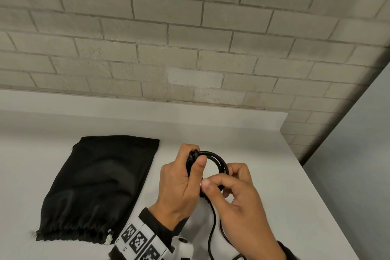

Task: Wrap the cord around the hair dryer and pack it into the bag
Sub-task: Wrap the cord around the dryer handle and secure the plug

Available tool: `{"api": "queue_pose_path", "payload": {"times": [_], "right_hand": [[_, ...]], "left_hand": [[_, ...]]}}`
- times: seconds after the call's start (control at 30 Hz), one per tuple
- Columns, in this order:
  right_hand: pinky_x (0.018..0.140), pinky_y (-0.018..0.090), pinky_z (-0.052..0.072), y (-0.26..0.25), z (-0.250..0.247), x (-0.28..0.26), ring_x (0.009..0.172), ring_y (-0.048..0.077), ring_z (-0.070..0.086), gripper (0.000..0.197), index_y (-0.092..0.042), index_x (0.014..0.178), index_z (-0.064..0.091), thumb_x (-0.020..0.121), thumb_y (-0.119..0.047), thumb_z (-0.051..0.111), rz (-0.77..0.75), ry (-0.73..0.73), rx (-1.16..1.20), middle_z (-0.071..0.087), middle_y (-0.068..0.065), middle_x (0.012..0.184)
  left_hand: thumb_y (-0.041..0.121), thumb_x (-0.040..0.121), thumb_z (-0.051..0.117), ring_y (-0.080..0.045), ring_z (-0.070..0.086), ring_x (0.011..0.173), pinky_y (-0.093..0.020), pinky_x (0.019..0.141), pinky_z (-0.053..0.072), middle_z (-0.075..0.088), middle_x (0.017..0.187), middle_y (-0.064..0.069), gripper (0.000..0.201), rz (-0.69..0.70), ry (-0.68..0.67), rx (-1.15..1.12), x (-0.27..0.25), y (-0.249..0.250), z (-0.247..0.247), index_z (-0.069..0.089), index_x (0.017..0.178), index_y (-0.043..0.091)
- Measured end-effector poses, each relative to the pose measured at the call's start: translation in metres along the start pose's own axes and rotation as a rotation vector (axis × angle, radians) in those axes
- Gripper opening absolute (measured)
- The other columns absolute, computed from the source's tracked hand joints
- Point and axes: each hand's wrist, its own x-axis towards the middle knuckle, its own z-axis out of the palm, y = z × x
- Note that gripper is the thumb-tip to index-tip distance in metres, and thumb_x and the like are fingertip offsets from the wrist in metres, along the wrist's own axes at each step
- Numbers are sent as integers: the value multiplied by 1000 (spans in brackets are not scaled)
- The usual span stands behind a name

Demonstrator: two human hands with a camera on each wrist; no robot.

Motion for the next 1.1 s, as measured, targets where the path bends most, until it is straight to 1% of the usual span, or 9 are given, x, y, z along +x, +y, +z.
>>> {"api": "queue_pose_path", "payload": {"times": [0.17,0.33,0.57,0.67,0.77,0.83,0.9,0.97,1.1], "right_hand": [[79,22,45,-7,-13,0,79,7,53,44,-19,57,61,79,-57,58,131,-98,411,52,-7,90],[86,11,37,15,5,-13,103,11,49,19,-38,99,68,85,-48,59,-365,196,-233,43,-16,106],[85,15,48,12,5,-13,103,9,62,22,-30,98,72,85,-47,67,-429,80,-111,68,-23,100],[72,13,46,-3,-4,-15,75,4,61,26,-30,73,66,75,-56,70,-248,46,-91,63,-17,69],[53,18,35,-20,-13,-18,49,7,38,37,-23,57,56,71,-50,78,11,-208,121,39,-9,47],[62,15,38,-15,-15,-23,56,3,48,33,-24,60,59,63,-52,78,-18,-209,90,50,-12,55],[87,16,41,-2,-13,-29,104,-1,58,29,-34,77,65,60,-55,76,-177,-99,-152,63,-23,90],[109,34,34,17,-8,-34,134,11,44,30,-36,91,62,70,-51,77,-388,-79,-226,64,-26,111],[113,43,34,38,-4,-37,118,22,61,21,-27,85,62,80,-40,77,-464,-74,72,66,-13,84]], "left_hand": [[64,97,34,-15,48,43,-37,39,42,52,65,-1,32,2,19,26,2,0,1,48,92,36],[66,95,33,-19,50,47,-39,44,42,56,69,-1,35,-67,93,20,10,-4,-1,48,94,35],[68,95,33,-14,48,47,-35,44,42,53,64,4,32,-52,99,16,7,-5,0,46,88,40],[68,95,32,-12,46,45,-37,42,42,53,64,3,29,-41,79,41,8,-6,2,45,89,43],[68,95,30,-10,44,44,-36,41,41,51,61,8,33,-45,73,51,8,-5,7,46,88,40],[68,95,30,-11,45,45,-36,43,41,52,63,3,38,-69,80,35,11,-4,7,47,88,36],[69,94,30,-11,48,48,-32,46,41,54,66,1,39,-98,111,13,16,-7,3,48,89,35],[68,94,32,-10,48,48,-31,46,40,54,65,1,35,-96,123,6,19,-11,-1,48,88,38],[65,96,33,-12,47,48,-34,46,41,52,63,5,34,-66,84,-10,18,-10,1,49,88,37]]}}
